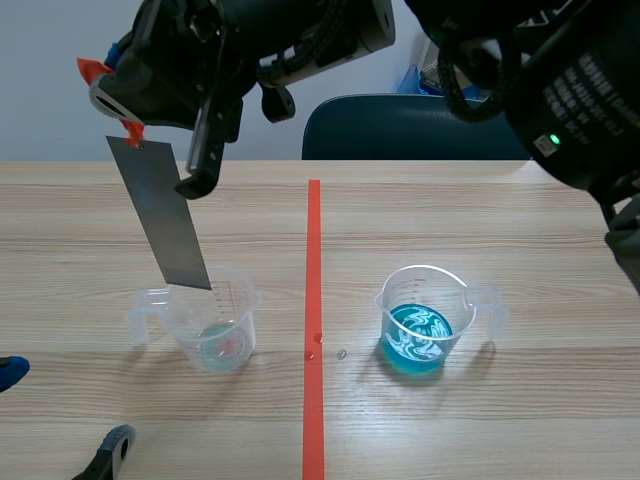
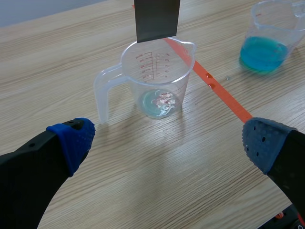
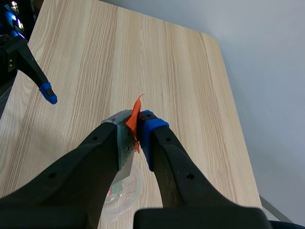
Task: Do the redox reaction experiment
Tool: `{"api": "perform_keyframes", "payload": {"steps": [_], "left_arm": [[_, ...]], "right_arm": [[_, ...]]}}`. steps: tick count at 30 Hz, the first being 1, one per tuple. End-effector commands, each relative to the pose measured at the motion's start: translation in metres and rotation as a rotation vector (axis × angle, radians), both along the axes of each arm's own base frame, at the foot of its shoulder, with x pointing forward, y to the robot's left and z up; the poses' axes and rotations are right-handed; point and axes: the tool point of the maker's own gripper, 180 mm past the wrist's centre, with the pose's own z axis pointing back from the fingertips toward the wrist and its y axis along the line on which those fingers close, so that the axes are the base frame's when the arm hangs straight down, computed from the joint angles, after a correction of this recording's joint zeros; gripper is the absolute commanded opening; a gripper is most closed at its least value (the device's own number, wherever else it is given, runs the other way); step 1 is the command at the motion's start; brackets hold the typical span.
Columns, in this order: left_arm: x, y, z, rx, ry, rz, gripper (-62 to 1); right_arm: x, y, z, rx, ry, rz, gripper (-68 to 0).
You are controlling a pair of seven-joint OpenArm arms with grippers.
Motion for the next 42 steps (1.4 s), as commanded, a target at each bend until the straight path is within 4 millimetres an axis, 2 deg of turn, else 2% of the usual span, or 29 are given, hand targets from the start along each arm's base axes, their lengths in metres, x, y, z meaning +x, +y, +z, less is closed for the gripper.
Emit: {"api": "perform_keyframes", "payload": {"steps": [1,42], "left_arm": [[0.0025,-0.0050,0.0085,-0.022,-0.028,-0.009,1.4],[0.0019,-0.0045,0.0055,-0.014,-0.012,-0.009,1.4]], "right_arm": [[-0.0002,0.0002,0.0114,0.016,-0.036,0.015,-66.7],[-0.0003,0.0002,0.0113,0.016,-0.035,0.015,-66.7]]}}
